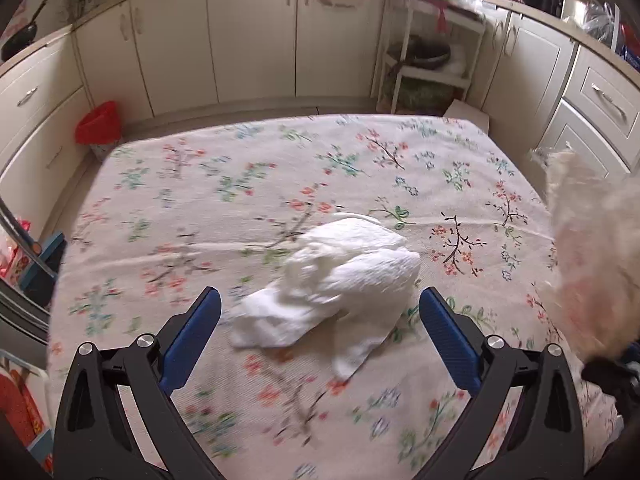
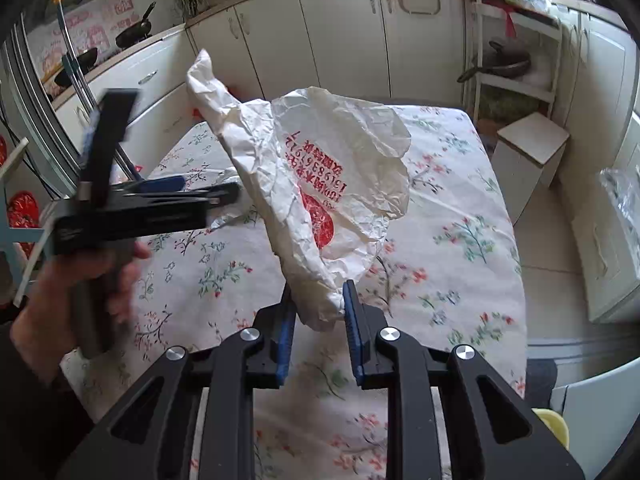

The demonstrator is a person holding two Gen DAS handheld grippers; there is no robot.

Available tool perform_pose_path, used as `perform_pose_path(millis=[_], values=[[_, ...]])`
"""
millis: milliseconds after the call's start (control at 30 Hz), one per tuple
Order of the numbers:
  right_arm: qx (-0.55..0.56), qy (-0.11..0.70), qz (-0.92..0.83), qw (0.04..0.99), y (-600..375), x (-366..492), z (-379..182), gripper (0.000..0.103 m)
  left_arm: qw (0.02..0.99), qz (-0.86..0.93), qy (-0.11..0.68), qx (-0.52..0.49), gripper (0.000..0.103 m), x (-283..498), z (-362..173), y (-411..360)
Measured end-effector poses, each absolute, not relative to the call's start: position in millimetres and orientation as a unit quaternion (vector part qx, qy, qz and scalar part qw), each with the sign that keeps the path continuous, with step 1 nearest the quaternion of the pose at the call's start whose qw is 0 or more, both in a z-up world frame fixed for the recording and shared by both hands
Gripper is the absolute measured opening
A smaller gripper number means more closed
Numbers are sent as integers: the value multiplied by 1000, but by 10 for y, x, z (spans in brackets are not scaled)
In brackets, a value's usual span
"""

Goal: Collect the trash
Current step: 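Grasp the white-red wrapper with the right gripper while the left gripper grasps a white tissue, then lift the wrapper and tissue and carry both to the yellow bucket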

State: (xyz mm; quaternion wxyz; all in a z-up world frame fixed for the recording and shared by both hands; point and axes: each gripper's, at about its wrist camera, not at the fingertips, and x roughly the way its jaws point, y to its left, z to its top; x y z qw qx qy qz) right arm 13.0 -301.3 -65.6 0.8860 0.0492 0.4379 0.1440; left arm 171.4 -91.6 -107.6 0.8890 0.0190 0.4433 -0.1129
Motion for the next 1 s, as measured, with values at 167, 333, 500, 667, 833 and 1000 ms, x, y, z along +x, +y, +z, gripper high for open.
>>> perform_pose_path(millis=[167,333,500,667,833,1000], values=[[53,444,154,881,-3111,72,-686,24,885,-95,456,6,95,1865,-1193,-1045],[46,444,157,881,-3117,47,-671,24,888,-100,448,-15,32,1817,-1141,-1009],[40,441,157,883,-3092,62,-631,24,879,-127,457,-43,9,1590,-1127,-864],[30,433,161,886,-3049,-28,-584,25,889,-126,440,-12,9,1088,-967,-838],[20,431,162,888,-3009,-150,-572,25,903,-99,419,2,9,492,-806,-641],[16,430,166,887,-2956,-308,-569,25,910,-86,406,-6,9,50,-770,-542]])
